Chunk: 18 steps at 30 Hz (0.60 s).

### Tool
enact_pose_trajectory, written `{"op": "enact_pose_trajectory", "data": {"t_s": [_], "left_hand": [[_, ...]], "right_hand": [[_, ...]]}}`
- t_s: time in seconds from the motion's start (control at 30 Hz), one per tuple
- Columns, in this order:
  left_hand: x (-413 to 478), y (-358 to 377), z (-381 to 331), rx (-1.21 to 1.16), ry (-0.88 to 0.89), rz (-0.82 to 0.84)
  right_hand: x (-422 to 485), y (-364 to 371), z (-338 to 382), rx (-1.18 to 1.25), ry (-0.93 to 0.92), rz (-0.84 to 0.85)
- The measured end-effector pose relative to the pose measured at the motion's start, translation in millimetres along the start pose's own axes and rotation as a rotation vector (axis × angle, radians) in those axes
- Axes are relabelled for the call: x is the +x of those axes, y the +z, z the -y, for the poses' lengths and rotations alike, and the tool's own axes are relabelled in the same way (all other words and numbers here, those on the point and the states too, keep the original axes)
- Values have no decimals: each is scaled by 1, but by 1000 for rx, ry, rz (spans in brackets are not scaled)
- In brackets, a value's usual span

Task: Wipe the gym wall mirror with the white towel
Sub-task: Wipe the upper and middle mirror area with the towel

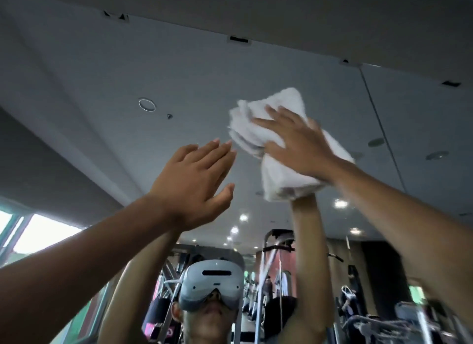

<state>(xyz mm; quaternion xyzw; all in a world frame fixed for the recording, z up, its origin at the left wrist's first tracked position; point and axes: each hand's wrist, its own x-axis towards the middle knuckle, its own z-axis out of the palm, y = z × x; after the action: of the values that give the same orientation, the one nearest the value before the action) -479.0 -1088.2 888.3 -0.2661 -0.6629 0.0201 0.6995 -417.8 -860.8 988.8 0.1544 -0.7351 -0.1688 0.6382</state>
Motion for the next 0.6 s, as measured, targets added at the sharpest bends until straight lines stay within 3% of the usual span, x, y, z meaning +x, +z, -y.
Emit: {"op": "enact_pose_trajectory", "data": {"t_s": [0.13,0.23,0.3,0.43,0.53,0.6], "left_hand": [[-12,-10,40,-13,-125,2],[-18,-12,52,-39,-155,-16],[-18,-12,52,-68,-223,-20],[-19,-10,58,-84,-289,-50],[-26,-14,73,-44,-187,-42],[-31,-18,86,-31,-123,-25]], "right_hand": [[25,-6,-33,14,411,-51],[80,5,9,-24,611,-134],[101,15,53,-44,468,-162],[82,23,117,-46,117,-65],[34,18,106,-10,-72,30],[16,8,81,37,-57,69]]}}
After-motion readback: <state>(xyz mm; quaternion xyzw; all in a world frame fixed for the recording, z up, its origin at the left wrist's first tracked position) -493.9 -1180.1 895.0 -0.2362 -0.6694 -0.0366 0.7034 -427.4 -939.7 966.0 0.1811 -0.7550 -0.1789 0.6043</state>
